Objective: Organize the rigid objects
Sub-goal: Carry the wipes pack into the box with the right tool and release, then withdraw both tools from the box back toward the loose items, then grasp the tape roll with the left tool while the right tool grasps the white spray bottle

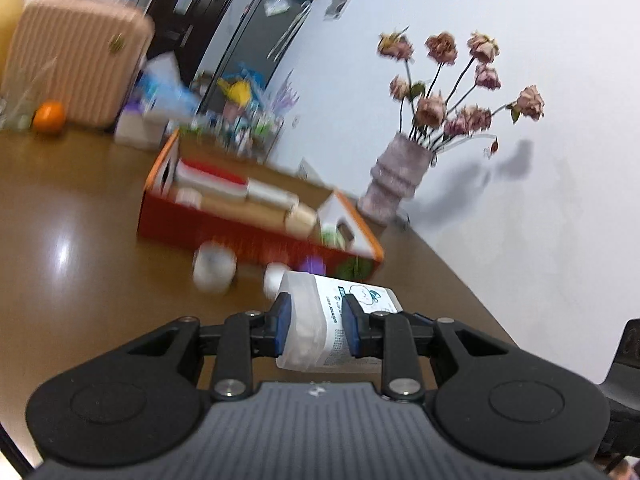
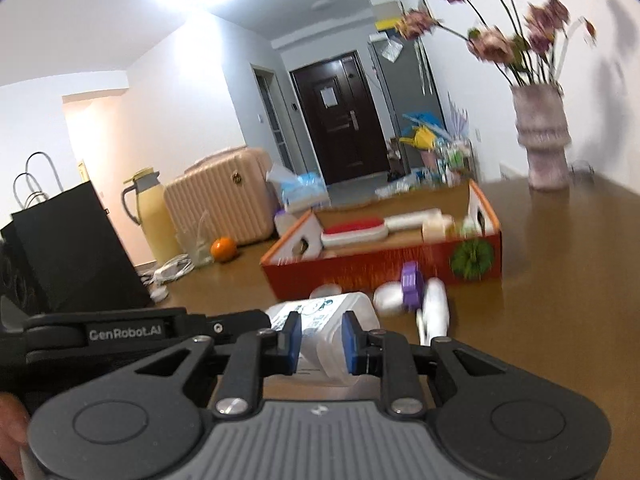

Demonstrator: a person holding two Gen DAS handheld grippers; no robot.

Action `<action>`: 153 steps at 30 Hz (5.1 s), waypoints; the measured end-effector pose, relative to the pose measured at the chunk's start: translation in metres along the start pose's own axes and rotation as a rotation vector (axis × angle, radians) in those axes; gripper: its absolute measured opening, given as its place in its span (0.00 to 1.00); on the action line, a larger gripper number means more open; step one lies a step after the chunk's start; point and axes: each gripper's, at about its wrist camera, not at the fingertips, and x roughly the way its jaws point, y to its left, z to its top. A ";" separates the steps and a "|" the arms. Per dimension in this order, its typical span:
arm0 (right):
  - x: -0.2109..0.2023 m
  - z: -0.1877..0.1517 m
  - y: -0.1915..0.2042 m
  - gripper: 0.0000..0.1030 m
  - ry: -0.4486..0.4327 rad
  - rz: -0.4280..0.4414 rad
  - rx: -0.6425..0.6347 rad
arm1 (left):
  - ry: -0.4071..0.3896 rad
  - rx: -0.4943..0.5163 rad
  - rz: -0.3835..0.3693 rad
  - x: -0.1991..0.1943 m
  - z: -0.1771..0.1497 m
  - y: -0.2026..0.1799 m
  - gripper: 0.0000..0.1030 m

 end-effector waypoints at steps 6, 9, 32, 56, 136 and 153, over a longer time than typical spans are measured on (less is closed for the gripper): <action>0.045 0.067 -0.015 0.21 -0.055 0.018 -0.055 | -0.045 0.053 0.008 0.055 0.071 -0.007 0.27; 0.082 0.097 -0.029 0.21 -0.034 0.032 -0.070 | -0.056 0.056 0.016 0.094 0.102 0.001 0.27; 0.298 0.121 -0.120 0.23 0.252 -0.080 -0.016 | 0.197 0.066 0.088 0.265 0.117 0.068 0.42; 0.114 0.134 -0.059 0.75 0.099 -0.295 -0.253 | -0.003 0.312 0.411 0.066 0.092 0.036 1.00; 0.057 -0.040 -0.051 0.74 0.170 -0.293 -0.136 | 0.165 0.298 0.294 0.031 -0.047 0.049 1.00; 0.150 0.006 -0.100 0.37 0.271 -0.191 -0.071 | 0.291 0.377 0.237 0.164 0.005 0.059 0.59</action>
